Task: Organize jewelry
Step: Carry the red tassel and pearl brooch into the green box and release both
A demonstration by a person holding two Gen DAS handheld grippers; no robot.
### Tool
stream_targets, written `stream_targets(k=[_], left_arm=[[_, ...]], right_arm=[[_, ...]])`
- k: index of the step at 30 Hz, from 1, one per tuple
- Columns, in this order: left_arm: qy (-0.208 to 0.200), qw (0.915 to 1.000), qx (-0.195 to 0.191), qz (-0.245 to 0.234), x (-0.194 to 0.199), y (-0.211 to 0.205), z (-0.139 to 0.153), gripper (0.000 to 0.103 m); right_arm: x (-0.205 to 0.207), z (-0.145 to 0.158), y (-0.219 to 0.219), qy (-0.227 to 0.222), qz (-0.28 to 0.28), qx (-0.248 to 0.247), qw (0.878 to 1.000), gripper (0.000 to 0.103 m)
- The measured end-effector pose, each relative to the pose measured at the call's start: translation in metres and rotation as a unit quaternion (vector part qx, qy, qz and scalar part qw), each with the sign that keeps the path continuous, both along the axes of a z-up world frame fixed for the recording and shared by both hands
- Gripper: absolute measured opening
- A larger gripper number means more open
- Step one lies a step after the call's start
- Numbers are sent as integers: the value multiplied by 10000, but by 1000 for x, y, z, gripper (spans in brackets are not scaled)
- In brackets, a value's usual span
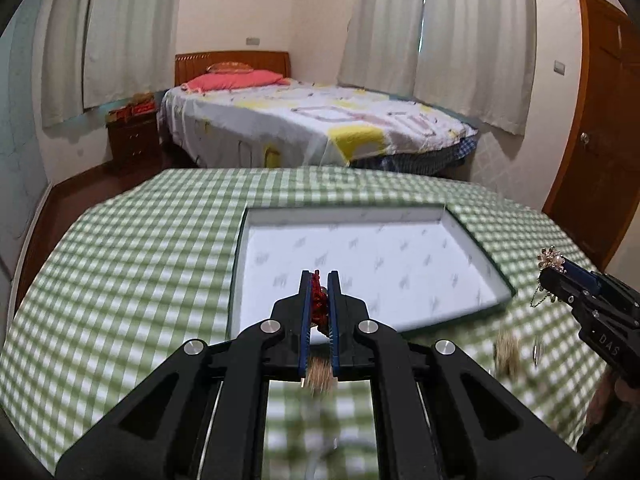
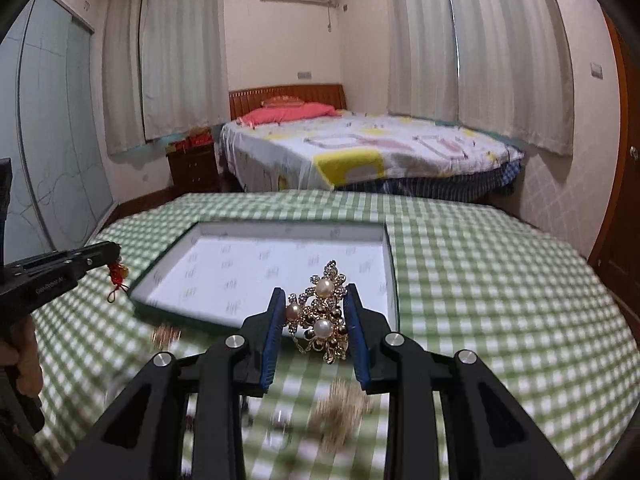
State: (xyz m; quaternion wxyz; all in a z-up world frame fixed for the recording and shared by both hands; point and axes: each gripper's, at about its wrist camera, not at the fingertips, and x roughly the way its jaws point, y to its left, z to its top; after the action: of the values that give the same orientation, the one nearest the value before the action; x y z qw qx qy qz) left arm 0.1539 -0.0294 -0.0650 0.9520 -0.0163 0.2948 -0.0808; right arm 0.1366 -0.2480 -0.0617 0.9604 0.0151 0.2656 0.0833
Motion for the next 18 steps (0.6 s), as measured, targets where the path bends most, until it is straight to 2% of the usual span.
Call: stream_targets(k=[3,6,14,18], left_arm=[[-136,9999,-66,-16,27,-5,10,8],[-58,10000,0,-47,52,-10,3,8],[833,9965,119,27,98,-7,-62,8],[1159,9932,109,53,108,1,-81,8]], right_arm=[[22,6,0,-77,-2,-17,10000,31],[45,0,0,-11,-9,-70,10000,31],[92,-55,-6,836,-111,-101,9964,31],[103,-71,-9,1172,-147,-113,9929,31]])
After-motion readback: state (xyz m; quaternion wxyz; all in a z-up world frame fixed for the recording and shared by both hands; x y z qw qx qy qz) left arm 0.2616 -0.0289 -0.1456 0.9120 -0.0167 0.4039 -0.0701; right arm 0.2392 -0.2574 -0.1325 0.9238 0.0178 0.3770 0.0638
